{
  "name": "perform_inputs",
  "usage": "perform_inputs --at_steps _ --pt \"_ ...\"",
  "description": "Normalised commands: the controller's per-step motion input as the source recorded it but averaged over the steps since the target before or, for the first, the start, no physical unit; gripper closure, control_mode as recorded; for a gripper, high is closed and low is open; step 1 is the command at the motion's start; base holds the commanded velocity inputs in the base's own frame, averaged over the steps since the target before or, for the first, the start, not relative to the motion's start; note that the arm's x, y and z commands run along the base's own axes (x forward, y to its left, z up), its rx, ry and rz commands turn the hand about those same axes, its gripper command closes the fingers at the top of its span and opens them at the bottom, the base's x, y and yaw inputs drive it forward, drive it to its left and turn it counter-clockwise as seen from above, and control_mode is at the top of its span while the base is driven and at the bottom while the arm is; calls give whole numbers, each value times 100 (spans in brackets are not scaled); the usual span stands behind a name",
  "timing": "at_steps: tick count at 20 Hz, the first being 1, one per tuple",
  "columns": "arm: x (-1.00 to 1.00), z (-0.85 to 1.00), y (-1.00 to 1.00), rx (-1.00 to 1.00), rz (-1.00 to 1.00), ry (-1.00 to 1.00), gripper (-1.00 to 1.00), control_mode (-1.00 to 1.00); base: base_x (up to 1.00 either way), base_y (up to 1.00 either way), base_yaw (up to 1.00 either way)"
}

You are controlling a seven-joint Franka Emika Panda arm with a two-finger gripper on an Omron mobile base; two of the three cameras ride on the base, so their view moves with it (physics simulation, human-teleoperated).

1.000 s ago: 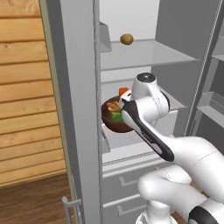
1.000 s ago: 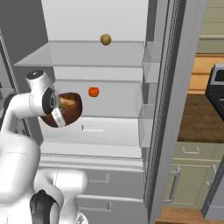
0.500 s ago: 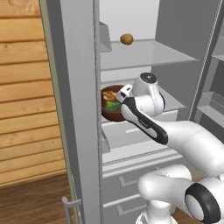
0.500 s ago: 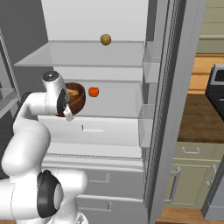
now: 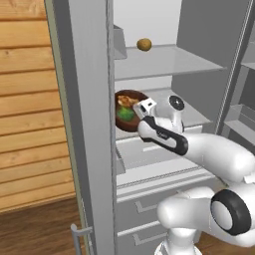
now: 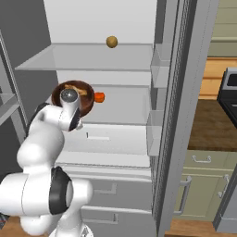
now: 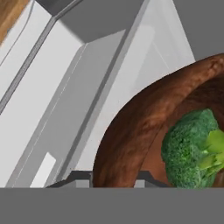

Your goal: Pick the chicken drumstick and broccoli from their plates and place them in the bowl. Then put the bowl in the fridge.

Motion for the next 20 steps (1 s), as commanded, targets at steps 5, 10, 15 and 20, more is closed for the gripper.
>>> perform_inputs --at_steps 5,10,15,20 --pt "52 -28 29 9 1 0 100 -100 0 0 0" --pt "30 -16 20 0 3 0 100 -100 0 0 0" --pt "0 -46 3 0 3 0 100 -100 0 0 0" --pt "27 -29 8 0 0 0 -100 -100 0 0 0"
